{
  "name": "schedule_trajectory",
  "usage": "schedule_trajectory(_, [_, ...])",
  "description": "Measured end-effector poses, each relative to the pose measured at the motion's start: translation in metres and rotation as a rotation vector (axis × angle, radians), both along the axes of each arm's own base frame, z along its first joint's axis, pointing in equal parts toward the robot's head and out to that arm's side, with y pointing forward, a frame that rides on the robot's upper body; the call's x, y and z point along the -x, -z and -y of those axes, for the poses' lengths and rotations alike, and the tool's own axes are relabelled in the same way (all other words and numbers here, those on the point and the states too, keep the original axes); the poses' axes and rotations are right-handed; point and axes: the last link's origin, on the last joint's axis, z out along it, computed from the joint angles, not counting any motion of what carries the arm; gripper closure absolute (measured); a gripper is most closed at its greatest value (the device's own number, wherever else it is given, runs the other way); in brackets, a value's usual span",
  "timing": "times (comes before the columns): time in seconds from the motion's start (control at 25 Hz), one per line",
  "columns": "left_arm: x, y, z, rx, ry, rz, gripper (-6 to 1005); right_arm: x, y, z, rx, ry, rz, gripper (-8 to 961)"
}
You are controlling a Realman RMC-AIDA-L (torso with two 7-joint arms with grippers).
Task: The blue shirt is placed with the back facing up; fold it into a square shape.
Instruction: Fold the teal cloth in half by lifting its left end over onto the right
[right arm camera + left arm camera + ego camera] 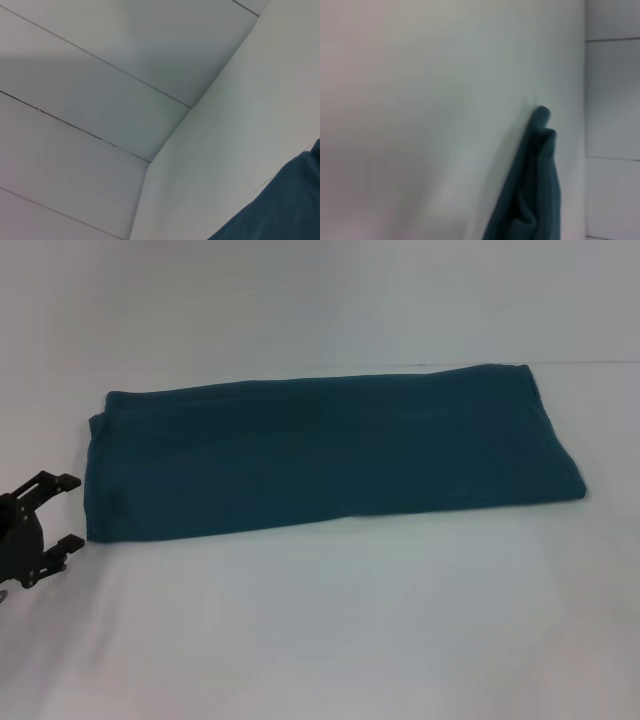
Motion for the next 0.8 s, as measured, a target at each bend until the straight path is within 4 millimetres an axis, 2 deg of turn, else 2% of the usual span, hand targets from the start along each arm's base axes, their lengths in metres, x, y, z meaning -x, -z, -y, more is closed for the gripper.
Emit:
schedule_trajectory(0.32, [0.001, 0.004, -0.005, 0.012, -0.028, -0.013, 114, -0.001, -0.001, 0.001, -0.001, 0.003, -0.002, 206])
schedule_trajectory(0.8, [-0.012, 0.012, -0.021, 0.034, -0.001, -0.023, 115, -0.005, -0.004, 0.003, -0.019, 0.019, -0.005, 206])
